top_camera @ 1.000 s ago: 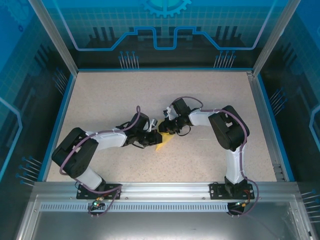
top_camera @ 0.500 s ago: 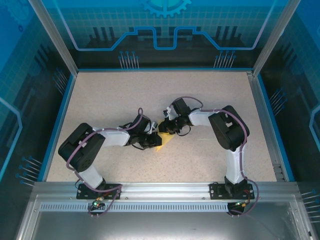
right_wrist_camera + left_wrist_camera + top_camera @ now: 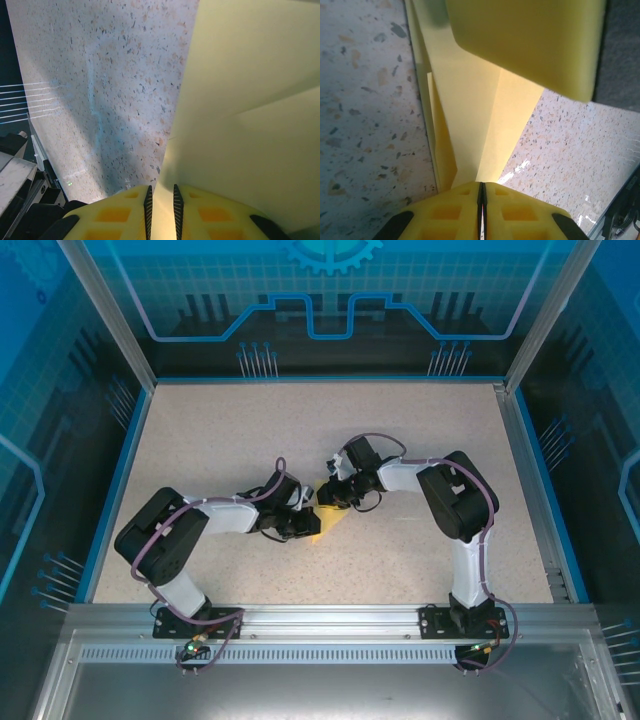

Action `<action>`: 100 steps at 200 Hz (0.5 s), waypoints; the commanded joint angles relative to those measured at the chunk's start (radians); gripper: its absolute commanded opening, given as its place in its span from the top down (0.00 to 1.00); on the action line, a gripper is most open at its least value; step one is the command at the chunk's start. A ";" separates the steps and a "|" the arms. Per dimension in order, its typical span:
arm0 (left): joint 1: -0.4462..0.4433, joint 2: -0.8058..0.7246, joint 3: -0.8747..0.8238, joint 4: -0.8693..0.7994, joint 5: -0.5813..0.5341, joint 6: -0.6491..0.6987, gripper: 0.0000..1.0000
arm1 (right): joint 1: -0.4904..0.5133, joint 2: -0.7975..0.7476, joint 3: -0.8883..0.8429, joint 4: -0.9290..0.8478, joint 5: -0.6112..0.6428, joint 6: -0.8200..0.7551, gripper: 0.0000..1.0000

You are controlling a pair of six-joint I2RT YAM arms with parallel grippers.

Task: Fold a paper plane with a square sheet of paper (pick it up from the middle)
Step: Fourth fold the wing at the center of the table.

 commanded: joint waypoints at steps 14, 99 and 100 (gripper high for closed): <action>-0.002 -0.007 -0.040 -0.057 -0.009 0.022 0.89 | 0.003 0.057 -0.041 -0.093 0.107 -0.017 0.78; -0.004 -0.024 -0.084 -0.087 0.054 0.043 0.90 | 0.001 0.054 -0.041 -0.102 0.116 -0.020 0.78; -0.004 -0.024 -0.084 -0.087 0.056 0.043 0.90 | 0.002 0.054 -0.041 -0.102 0.114 -0.020 0.78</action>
